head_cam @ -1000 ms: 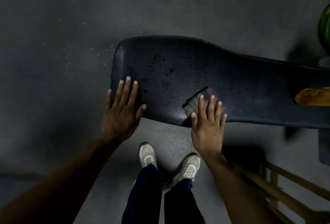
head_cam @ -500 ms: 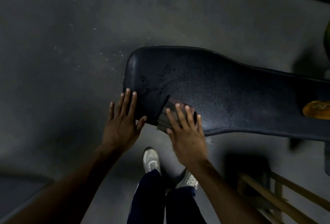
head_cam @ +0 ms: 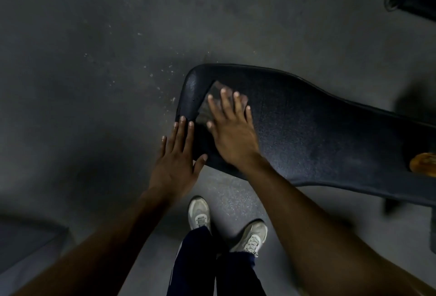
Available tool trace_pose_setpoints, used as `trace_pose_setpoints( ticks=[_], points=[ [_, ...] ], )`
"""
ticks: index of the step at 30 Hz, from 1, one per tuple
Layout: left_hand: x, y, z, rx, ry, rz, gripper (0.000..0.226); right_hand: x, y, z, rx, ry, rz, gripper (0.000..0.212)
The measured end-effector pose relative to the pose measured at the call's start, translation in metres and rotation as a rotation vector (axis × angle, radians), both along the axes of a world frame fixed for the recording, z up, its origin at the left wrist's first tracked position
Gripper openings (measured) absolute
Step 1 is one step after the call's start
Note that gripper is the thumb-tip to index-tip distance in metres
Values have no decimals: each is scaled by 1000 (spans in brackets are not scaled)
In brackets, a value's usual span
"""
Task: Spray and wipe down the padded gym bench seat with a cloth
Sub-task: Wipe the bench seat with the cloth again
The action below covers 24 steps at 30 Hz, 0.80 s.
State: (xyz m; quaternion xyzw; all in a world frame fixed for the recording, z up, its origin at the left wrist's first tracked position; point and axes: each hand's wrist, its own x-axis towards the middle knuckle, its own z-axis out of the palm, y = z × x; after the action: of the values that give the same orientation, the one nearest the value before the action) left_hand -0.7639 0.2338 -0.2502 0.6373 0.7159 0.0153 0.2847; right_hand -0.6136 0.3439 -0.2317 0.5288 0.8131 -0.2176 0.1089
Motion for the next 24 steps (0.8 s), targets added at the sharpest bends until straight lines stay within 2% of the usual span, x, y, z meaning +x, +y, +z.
trace_pose_setpoints(
  ticks=[3, 7, 11, 14, 18, 21, 24],
  points=[
    [-2, 2, 3, -17, -9, -9, 79, 34, -5, 8, -15, -50, 58, 64],
    [-1, 2, 4, -18, -5, -13, 78, 79, 42, 14, -40, -154, -160, 63],
    [1, 2, 3, 8, 1, -5, 79, 52, 102, 9, -70, -116, -289, 62],
    [-1, 2, 1, 12, 2, -4, 80, 0, 117, 4, -62, -75, -186, 62],
    [-4, 2, 2, 10, 0, -16, 79, -49, 82, -3, -33, 43, 49, 62],
    [-8, 4, 8, -12, -7, -37, 77, -38, 47, -1, -38, 85, 189, 61],
    [-9, 5, 11, -26, -22, -34, 77, -6, 37, 3, -35, -1, 204, 62]
  ],
)
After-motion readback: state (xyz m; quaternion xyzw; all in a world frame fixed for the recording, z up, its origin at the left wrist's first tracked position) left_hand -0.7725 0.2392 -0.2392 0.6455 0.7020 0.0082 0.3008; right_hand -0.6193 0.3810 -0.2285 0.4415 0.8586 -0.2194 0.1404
